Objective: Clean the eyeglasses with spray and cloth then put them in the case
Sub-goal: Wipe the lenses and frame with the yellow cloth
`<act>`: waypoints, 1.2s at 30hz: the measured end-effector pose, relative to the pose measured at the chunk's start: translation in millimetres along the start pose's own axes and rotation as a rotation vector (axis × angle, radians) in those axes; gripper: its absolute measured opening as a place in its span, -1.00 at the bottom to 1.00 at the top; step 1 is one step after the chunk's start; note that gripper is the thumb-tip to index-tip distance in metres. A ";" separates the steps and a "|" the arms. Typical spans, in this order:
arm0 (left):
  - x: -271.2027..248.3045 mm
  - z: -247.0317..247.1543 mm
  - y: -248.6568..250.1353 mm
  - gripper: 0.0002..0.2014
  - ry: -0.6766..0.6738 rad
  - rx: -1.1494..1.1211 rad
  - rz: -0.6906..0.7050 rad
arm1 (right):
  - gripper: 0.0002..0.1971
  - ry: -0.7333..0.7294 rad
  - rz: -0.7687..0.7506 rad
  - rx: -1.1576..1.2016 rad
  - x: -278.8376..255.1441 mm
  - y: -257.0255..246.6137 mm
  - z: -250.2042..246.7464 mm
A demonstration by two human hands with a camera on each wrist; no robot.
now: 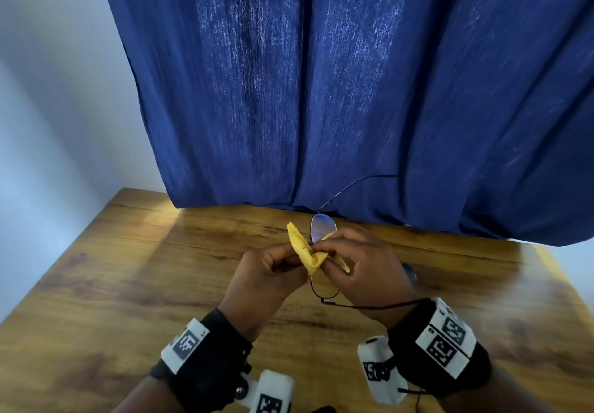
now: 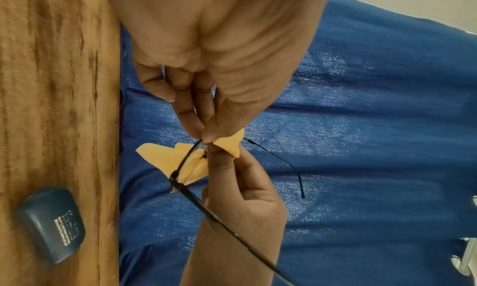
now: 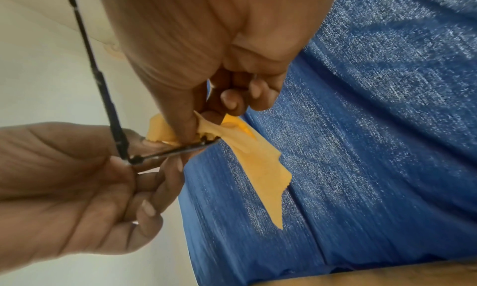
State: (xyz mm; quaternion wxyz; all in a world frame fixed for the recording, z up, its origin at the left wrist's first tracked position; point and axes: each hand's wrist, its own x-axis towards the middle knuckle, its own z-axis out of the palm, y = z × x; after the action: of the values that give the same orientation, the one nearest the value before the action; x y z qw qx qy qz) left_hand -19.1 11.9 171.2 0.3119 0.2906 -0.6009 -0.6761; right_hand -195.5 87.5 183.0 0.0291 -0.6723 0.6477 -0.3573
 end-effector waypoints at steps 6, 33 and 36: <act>-1.1 0.5 -5.9 -0.77 0.017 0.114 0.037 | -0.74 -0.066 0.028 -0.086 4.0 -1.4 -9.0; 0.6 -1.1 -6.8 -0.90 0.113 0.006 -0.109 | -0.93 -0.027 0.028 -0.075 5.1 -0.9 0.3; 0.2 -0.7 -4.4 -0.89 0.118 0.006 -0.109 | -0.91 0.057 0.102 -0.126 8.1 8.6 -6.2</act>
State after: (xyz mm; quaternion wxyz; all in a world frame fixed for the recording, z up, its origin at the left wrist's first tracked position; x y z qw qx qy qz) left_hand -19.0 11.7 166.7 0.3085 0.3633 -0.5666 -0.6721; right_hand -206.7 81.6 186.9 -0.0137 -0.6283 0.7030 -0.3328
